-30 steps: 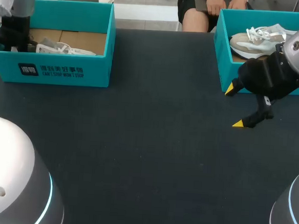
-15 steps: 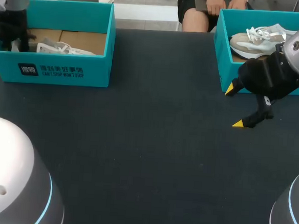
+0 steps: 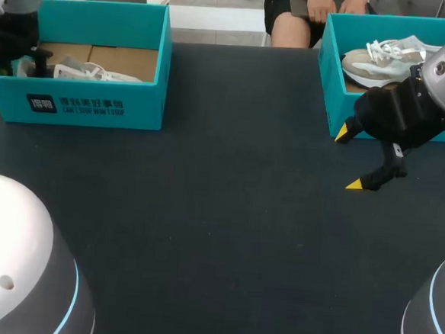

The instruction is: Take the shoe out of the shoebox, open the shoe tongue, remove and reinsert the insole, then place the shoe into the shoebox

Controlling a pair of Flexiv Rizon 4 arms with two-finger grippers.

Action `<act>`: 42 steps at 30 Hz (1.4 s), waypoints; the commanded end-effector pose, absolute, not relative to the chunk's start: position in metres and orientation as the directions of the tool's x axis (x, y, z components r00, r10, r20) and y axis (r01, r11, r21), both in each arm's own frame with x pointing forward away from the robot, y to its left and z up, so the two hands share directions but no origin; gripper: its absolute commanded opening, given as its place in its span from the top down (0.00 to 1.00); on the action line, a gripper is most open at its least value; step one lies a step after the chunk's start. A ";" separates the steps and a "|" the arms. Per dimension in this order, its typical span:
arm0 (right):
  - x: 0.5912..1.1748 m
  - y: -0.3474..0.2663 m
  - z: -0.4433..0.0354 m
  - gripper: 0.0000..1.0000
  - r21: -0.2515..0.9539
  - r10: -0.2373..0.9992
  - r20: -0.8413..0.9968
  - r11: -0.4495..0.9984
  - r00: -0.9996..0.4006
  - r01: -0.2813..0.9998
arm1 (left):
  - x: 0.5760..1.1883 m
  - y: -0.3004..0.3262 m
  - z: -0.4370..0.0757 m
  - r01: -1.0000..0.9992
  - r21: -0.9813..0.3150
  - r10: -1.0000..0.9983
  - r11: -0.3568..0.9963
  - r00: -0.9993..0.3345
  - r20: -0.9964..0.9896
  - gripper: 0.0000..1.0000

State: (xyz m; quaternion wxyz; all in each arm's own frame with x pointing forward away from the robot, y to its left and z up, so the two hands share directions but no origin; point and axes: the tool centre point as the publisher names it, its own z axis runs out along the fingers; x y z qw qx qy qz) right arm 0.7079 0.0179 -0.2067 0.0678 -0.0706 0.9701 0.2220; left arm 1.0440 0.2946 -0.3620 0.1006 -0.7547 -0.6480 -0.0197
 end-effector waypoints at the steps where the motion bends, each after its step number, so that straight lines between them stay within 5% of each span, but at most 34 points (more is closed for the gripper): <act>1: 0.708 0.019 -0.207 0.00 0.419 -0.106 -0.163 0.893 -0.981 -0.166 | 1.039 0.300 -0.356 0.983 -0.112 0.976 -0.143 0.159 0.149 0.00; 8: 0.708 0.019 -0.207 0.00 0.419 -0.106 -0.163 0.893 -0.981 -0.166 | 1.041 0.300 -0.337 0.987 -0.072 0.982 -0.144 0.152 0.114 0.01; 9: 0.708 0.019 -0.207 0.00 0.419 -0.106 -0.163 0.893 -0.981 -0.166 | 1.042 0.300 -0.335 0.987 -0.068 0.982 -0.144 0.151 0.112 0.24; 10: 0.708 0.019 -0.207 0.00 0.419 -0.106 -0.163 0.893 -0.981 -0.166 | 1.042 0.299 -0.334 0.987 -0.066 0.982 -0.144 0.151 0.113 0.29; 18: 0.708 0.019 -0.207 0.00 0.419 -0.106 -0.163 0.893 -0.981 -0.166 | 1.040 0.298 -0.316 0.987 -0.032 0.982 -0.156 0.159 0.102 0.33; 36: 0.708 0.019 -0.207 0.00 0.419 -0.106 -0.163 0.893 -0.981 -0.166 | 1.031 0.322 -0.210 0.987 0.093 0.990 -0.127 0.132 -0.043 0.17; 42: 0.708 0.019 -0.207 0.00 0.419 -0.106 -0.163 0.893 -0.981 -0.166 | 1.018 0.317 -0.199 0.986 0.065 0.984 -0.157 0.162 -0.079 0.01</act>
